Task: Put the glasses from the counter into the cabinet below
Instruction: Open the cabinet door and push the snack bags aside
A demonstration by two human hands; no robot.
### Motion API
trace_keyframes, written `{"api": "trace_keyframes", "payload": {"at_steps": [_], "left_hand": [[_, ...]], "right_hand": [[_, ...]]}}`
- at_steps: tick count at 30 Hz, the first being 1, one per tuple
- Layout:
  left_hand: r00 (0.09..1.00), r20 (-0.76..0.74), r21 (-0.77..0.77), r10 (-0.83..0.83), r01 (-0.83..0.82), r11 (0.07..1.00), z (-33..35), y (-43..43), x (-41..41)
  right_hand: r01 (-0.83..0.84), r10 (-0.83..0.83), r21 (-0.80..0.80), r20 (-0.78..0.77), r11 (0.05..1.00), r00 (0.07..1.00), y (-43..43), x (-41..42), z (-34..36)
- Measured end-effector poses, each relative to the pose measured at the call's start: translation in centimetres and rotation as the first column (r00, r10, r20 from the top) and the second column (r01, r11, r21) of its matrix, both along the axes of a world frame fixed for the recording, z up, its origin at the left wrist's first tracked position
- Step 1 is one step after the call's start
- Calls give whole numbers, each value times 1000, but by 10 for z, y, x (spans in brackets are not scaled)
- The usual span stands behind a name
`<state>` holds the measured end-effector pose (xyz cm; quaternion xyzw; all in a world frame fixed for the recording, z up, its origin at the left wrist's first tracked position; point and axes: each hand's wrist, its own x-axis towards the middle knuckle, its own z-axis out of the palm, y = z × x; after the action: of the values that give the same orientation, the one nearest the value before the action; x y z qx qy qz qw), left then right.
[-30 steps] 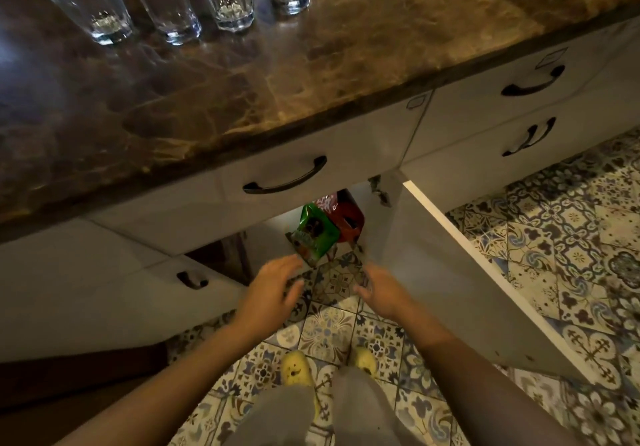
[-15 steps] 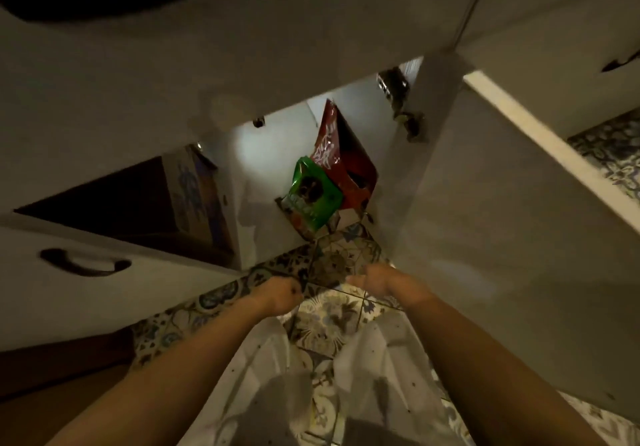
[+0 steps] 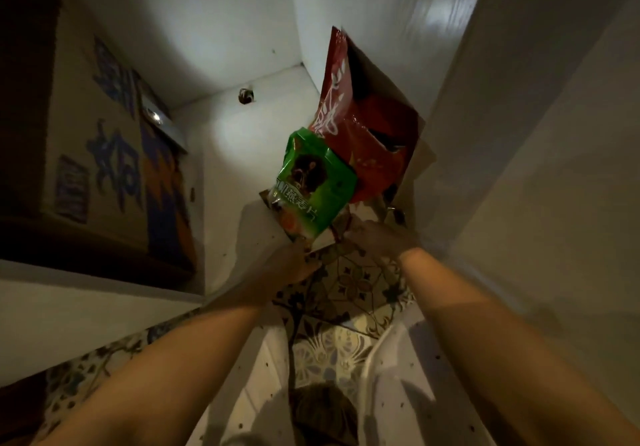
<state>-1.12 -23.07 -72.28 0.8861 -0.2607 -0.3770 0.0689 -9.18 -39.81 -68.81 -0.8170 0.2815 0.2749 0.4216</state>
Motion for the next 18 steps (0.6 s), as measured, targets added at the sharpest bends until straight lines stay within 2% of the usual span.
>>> {"api": "trace_keyframes", "payload": {"at_steps": [3, 6, 8, 10, 15, 18], "left_hand": [[974, 29, -176, 226, -217, 960, -29, -12, 14], [903, -23, -302, 429, -415, 858, -42, -27, 23], [856, -44, -381, 515, -491, 784, -50, -34, 26], [821, -23, -436, 570, -521, 734, -56, -39, 24], [755, 63, -494, 652, -544, 678, -72, -49, 19], [730, 73, -550, 679, -539, 638, -83, -55, 30]], "right_hand": [[104, -104, -8, 42, 995, 994, -7, 19, -23], [153, -143, -110, 93, 982, 985, -12, 30, -32], [222, -202, -124, 157, 967, 967, -11, 37, -39], [270, -248, -129, 164, 954, 955, -10, 44, -52], [363, -344, -113, 158, 925, 925, -12, 61, -79], [285, -256, -199, 161, 938, 953, -14, 74, -86]]}}
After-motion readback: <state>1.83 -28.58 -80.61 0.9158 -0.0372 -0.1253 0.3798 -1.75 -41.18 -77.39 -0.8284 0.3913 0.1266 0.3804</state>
